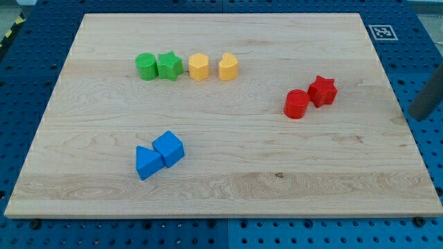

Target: Move the red star above the red circle

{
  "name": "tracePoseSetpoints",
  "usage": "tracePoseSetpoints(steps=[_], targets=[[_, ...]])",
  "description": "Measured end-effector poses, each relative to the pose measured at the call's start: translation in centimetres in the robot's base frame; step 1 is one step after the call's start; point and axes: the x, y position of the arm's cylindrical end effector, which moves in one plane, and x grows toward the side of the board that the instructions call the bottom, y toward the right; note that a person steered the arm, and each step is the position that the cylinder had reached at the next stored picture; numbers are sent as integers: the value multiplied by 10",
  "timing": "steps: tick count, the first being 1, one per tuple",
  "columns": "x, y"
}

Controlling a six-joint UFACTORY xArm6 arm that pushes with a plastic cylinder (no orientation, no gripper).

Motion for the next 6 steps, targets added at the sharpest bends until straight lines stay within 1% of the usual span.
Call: tracePoseSetpoints(steps=[1,2,4,6], targets=[[-3,-34],[-16,-83],[-22,-93],[-30,-138]])
